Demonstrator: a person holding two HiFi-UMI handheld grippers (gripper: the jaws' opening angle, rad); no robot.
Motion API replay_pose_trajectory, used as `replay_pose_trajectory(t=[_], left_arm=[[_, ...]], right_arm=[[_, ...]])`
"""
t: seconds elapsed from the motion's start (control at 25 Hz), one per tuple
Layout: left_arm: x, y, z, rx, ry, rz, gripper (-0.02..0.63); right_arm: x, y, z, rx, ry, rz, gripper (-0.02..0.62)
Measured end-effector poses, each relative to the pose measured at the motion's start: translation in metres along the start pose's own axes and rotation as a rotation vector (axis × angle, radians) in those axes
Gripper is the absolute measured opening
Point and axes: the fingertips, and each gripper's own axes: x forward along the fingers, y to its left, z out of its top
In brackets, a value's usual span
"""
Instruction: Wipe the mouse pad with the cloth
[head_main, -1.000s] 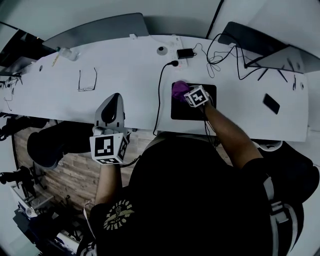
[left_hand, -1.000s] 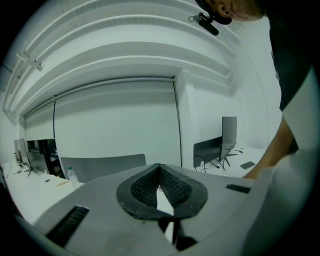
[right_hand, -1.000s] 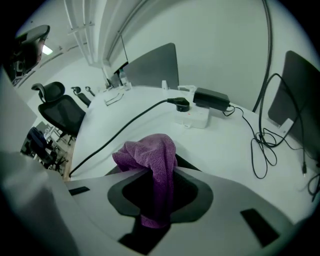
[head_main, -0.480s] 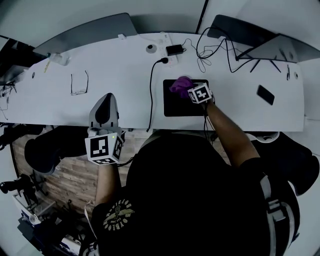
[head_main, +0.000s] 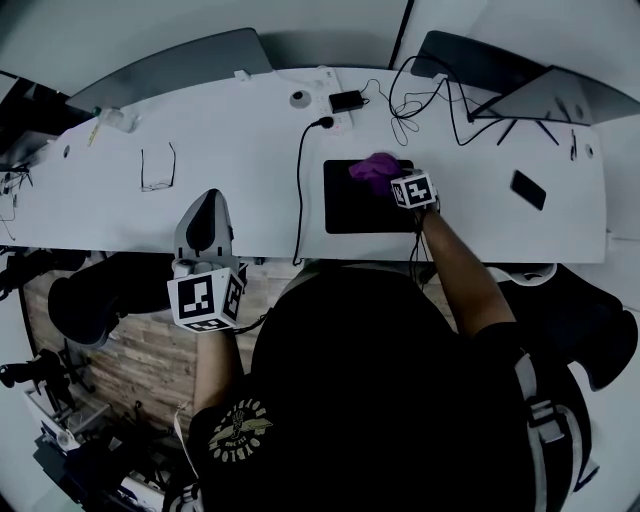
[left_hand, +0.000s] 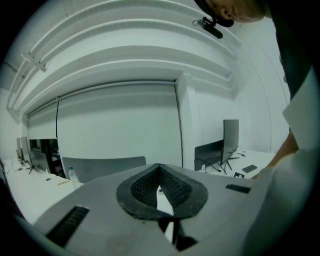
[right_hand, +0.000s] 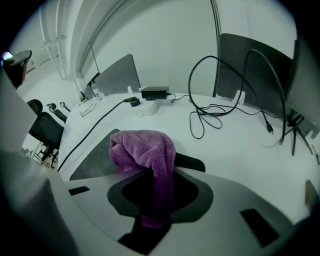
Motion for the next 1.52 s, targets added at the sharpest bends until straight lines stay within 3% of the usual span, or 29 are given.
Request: replay_pose_trajectory(t=[0.36,0.52,0.88,1.04,1.16,1.32,1.52], left_arm=[[-0.004,-0.005,0.004,-0.011,-0.019,0.005,0.002],[-0.005,-0.007,0.003,-0.016,-0.020,0.000,0.002],[-0.010,-0.008,0.004,-0.027,-0.037,0.004,0.002],[-0.017,-0.009,0.001,-0.026,-0.034,0.008,0.003],[-0.023,-0.010,-0.002,-0.024,-0.028,0.015,0.002],[-0.032,-0.012,-0.005,-0.020,-0.019,0.024,0.002],[-0.044,-0.010,-0.014,-0.015,-0.001,0.039,0.002]], right_arm=[[-0.018,-0.042,-0.022,0.065,0.005,-0.073,0.092],[-0.031,-0.040,-0.023,0.051,-0.017,-0.087,0.092],[-0.082,0.087,0.010,-0.106,-0.191,0.197,0.092],[-0.092,0.147,0.023,-0.152,-0.212,0.399,0.092],[-0.085,0.181,0.024,-0.220,-0.189,0.472,0.092],[-0.053,0.201,0.005,-0.309,-0.101,0.454,0.092],[-0.015,0.183,-0.035,-0.346,0.033,0.334,0.092]])
